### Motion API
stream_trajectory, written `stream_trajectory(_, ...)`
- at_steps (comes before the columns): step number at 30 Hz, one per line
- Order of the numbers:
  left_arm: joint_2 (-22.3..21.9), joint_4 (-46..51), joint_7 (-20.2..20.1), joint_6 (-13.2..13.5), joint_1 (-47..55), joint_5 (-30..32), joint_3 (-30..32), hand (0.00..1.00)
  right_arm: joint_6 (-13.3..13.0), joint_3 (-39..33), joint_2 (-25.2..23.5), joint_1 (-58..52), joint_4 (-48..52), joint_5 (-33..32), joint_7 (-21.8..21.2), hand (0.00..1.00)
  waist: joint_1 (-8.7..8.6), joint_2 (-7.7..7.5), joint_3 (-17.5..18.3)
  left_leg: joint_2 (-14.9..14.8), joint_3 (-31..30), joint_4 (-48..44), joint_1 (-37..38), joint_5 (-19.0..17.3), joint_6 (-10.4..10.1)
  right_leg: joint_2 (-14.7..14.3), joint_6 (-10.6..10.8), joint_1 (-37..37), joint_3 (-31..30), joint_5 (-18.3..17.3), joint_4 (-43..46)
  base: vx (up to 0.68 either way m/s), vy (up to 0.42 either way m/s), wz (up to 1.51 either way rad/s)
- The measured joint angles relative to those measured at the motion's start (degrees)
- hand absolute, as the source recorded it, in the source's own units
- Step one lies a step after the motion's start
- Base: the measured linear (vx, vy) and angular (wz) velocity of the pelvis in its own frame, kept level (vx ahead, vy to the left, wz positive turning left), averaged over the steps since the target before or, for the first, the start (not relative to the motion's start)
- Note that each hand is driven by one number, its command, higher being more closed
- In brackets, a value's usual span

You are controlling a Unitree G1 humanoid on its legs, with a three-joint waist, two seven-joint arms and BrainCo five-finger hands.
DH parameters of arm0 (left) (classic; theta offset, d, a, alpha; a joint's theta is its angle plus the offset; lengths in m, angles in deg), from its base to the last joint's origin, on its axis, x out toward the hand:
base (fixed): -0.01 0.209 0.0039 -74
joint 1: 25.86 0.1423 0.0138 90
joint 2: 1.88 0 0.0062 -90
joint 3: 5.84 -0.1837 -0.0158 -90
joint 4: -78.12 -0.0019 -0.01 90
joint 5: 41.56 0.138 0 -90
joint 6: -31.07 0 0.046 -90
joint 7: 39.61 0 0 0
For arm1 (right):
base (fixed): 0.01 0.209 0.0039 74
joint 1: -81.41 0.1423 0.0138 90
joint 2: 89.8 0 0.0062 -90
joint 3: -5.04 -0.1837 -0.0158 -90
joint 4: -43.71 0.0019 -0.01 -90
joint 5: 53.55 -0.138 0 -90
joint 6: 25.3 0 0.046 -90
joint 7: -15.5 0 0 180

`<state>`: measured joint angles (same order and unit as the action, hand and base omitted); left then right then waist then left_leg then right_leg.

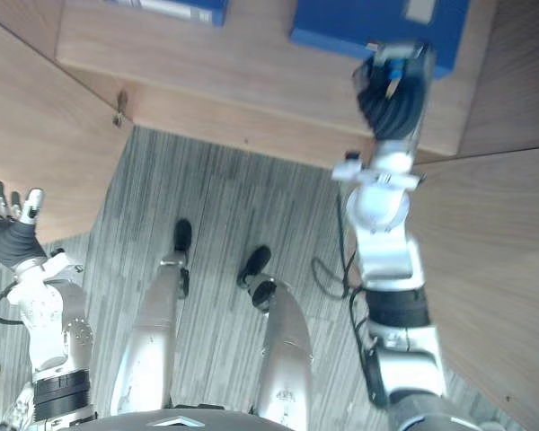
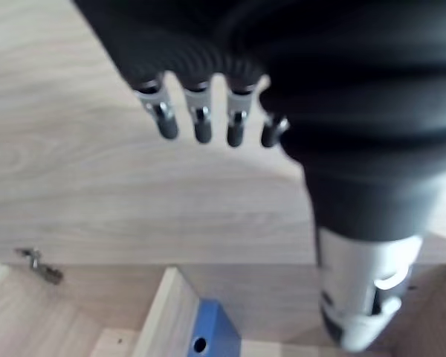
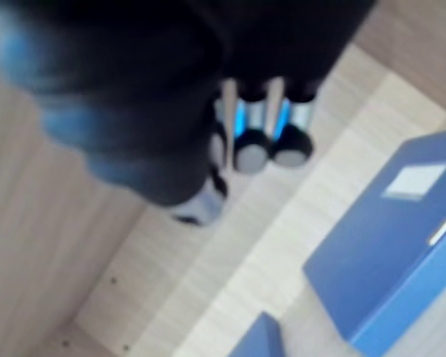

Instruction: Walk over to the cabinet, pick up the folder, carry it to the office cabinet, place the folder inside the office cabinet, then close the office cabinet door

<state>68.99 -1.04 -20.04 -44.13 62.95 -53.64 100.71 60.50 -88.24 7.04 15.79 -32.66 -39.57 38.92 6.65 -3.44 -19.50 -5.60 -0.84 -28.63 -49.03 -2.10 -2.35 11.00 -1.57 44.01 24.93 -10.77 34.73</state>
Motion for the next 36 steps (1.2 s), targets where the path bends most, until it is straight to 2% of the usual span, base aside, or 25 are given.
stream_trajectory(3,0.35,-3.20,-1.56,-1.26,5.04,1.10,-2.87,0.00,-1.99,2.66,-5.66,-10.45,1.72,0.15,-1.98,1.00,-0.93,-0.36,3.02,-0.41,1.54,2.16,7.43,-1.37,0.21,-1.07,1.04,-6.77,-1.40,0.46,-3.60,0.09,-0.001,-0.20)
stream_trajectory(7,0.43,-8.05,-3.13,-2.70,8.06,2.54,-5.64,0.00,-3.30,6.63,-11.00,-20.03,1.34,1.91,-4.86,1.00,-1.29,-0.47,5.71,-1.06,2.84,4.07,14.08,-2.52,0.20,-2.48,1.84,-13.37,-2.28,1.19,-7.79,0.08,-0.016,-0.21)
stream_trajectory(11,0.49,-15.81,-5.18,-4.72,9.25,4.51,-8.16,0.00,-4.22,7.60,-16.53,-27.75,-5.48,2.17,-8.32,1.00,-2.30,-0.48,8.21,-1.77,4.89,6.63,21.73,-3.31,0.47,-4.17,2.52,-21.02,-3.61,2.78,-13.24,0.07,0.007,-0.20)
stream_trajectory(12,0.78,-18.10,-5.68,-5.15,9.40,5.42,-8.68,0.00,-4.18,7.23,-17.64,-28.97,-8.96,2.11,-8.61,0.00,-2.40,-0.48,8.92,-1.88,5.64,7.61,23.65,-3.36,0.52,-4.57,2.69,-22.70,-4.11,3.40,-14.81,0.06,0.022,-0.27)
stream_trajectory(17,2.96,-27.17,-7.69,-6.34,10.15,8.37,-10.58,0.00,-3.51,4.18,-21.41,-32.33,-24.14,1.90,-10.39,0.00,-3.62,-0.14,11.42,-1.71,8.87,12.11,30.80,-2.96,0.44,-5.77,3.21,-28.31,-7.30,6.22,-20.67,0.04,0.032,-0.32)
stream_trajectory(23,5.10,-40.00,-9.28,-7.56,8.60,11.23,-10.85,0.00,-2.75,0.12,-22.15,-32.27,-40.14,1.92,-10.42,0.00,-5.08,0.90,13.07,-0.67,11.45,19.35,38.28,-0.11,0.66,-7.02,3.80,-35.31,-9.91,11.72,-30.15,0.00,0.020,-0.20)
stream_trajectory(30,5.43,-51.11,-9.91,-8.59,8.78,13.04,-10.46,0.00,-1.48,-2.97,-22.20,-31.44,-51.53,1.55,-10.36,0.00,-5.36,1.68,15.06,1.07,13.41,25.23,44.92,1.98,0.45,-6.99,4.34,-40.30,-12.13,15.25,-35.76,-0.05,0.035,-0.14)
stream_trajectory(36,5.42,-56.79,-9.90,-9.88,9.09,13.44,-10.16,0.00,-0.14,-5.40,-22.32,-31.07,-55.12,-0.89,-10.32,0.00,-5.96,1.52,15.50,2.77,13.21,29.10,48.76,2.80,0.39,-6.24,4.75,-42.04,-14.61,16.39,-37.82,-0.07,0.048,-0.19)
